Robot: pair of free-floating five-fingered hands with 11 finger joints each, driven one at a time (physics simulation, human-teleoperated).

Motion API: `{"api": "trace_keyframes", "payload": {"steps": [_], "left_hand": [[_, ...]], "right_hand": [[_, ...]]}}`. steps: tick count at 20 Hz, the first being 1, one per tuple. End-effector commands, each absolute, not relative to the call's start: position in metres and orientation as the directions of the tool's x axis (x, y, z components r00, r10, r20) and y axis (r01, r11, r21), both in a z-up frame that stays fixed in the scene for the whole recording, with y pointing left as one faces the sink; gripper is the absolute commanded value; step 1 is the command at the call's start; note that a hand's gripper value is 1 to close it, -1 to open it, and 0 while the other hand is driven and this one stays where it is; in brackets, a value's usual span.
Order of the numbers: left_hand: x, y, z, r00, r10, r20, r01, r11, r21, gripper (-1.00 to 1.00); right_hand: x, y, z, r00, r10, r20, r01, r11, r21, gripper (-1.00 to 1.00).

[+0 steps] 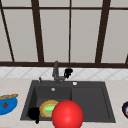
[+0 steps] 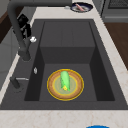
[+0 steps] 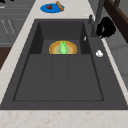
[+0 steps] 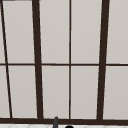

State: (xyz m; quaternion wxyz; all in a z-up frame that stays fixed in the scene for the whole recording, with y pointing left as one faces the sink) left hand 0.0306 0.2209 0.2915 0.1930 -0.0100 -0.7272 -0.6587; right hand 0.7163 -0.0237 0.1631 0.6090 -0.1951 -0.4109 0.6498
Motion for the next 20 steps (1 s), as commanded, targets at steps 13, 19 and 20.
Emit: {"api": "trace_keyframes", "payload": {"steps": [13,19,20], "left_hand": [[0.031,0.221,0.292,-0.925,-0.240,0.294,0.269,0.132,0.954,0.00],[0.031,0.221,0.292,-0.925,-0.240,0.294,0.269,0.132,0.954,0.00],[0.031,0.221,0.292,-0.925,-0.240,0.294,0.269,0.132,0.954,0.00]], "right_hand": [[0.717,-0.016,0.164,-0.158,0.959,0.236,-0.637,0.083,-0.766,1.00],[0.708,-0.044,0.180,-0.181,0.952,0.245,-0.634,0.077,-0.769,-1.00],[0.704,-0.046,0.185,-0.182,0.952,0.247,-0.635,0.078,-0.768,-1.00]]}}
